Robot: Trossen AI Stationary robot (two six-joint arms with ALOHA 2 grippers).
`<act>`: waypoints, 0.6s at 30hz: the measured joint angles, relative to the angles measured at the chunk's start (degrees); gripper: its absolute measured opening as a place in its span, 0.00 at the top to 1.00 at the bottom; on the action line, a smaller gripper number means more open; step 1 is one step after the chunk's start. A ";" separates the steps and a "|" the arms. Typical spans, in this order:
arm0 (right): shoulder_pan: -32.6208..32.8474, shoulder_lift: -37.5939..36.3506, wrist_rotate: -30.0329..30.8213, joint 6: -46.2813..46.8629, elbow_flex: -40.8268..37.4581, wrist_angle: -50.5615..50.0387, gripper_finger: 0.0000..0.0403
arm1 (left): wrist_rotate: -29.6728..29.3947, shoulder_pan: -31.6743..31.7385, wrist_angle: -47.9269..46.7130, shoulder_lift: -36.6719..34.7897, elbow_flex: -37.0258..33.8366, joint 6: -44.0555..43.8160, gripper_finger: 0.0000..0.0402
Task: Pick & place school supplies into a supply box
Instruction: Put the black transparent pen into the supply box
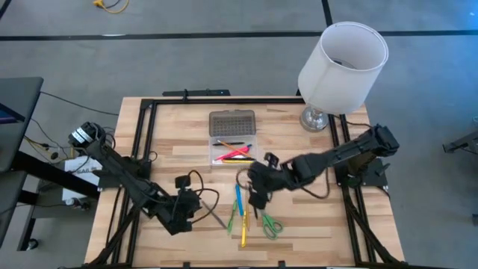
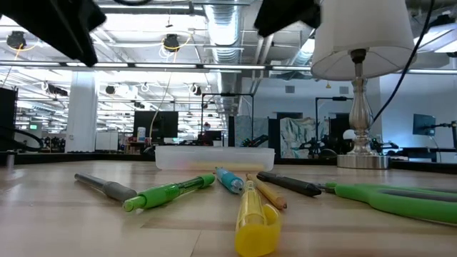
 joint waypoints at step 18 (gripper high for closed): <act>21.75 0.20 19.25 32.09 0.00 -11.09 0.83 | 26.15 14.24 22.17 0.04 -10.99 31.38 0.67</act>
